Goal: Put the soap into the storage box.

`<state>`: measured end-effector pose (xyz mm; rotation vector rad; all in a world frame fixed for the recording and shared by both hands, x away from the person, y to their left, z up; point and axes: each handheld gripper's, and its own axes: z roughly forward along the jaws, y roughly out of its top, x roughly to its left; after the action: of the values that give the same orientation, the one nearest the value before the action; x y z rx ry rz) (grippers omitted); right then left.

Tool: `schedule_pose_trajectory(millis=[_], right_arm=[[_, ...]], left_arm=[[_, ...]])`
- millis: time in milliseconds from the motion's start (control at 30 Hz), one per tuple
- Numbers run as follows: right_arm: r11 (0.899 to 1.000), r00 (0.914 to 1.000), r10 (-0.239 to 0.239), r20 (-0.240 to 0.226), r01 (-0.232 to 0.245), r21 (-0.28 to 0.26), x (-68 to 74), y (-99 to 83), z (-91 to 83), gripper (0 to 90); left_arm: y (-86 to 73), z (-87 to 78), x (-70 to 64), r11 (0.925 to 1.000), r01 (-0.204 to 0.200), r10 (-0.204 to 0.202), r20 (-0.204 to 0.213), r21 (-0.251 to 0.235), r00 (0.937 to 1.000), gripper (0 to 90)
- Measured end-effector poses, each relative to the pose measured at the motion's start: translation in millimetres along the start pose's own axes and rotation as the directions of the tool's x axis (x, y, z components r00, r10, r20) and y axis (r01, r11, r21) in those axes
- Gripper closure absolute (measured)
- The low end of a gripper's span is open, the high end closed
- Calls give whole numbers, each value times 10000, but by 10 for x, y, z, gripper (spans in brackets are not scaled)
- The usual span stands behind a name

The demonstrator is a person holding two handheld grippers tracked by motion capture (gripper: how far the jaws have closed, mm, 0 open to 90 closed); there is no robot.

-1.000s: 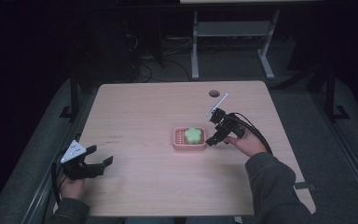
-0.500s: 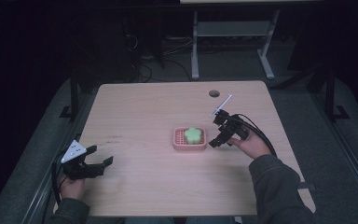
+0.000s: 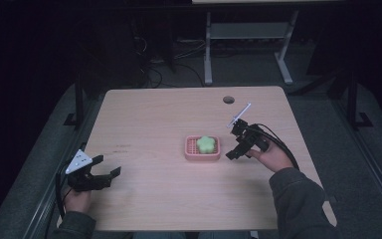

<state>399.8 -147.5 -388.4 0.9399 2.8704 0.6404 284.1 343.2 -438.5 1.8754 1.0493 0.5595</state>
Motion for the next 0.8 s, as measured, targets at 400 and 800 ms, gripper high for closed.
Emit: schedule_pose_trajectory(millis=[400, 800], right_arm=[[9999, 9999, 117, -33, -117, -58, 4, -110, -2, 207], [9995, 9994, 319, -132, -320, -71, 15, -289, -2, 206]], left_arm=[[-3, 5, -5, 10000, -50, 50, -5, 18, 10000, 138], [-5, 12, -10, 10000, -60, 60, 6, 37, 10000, 138]])
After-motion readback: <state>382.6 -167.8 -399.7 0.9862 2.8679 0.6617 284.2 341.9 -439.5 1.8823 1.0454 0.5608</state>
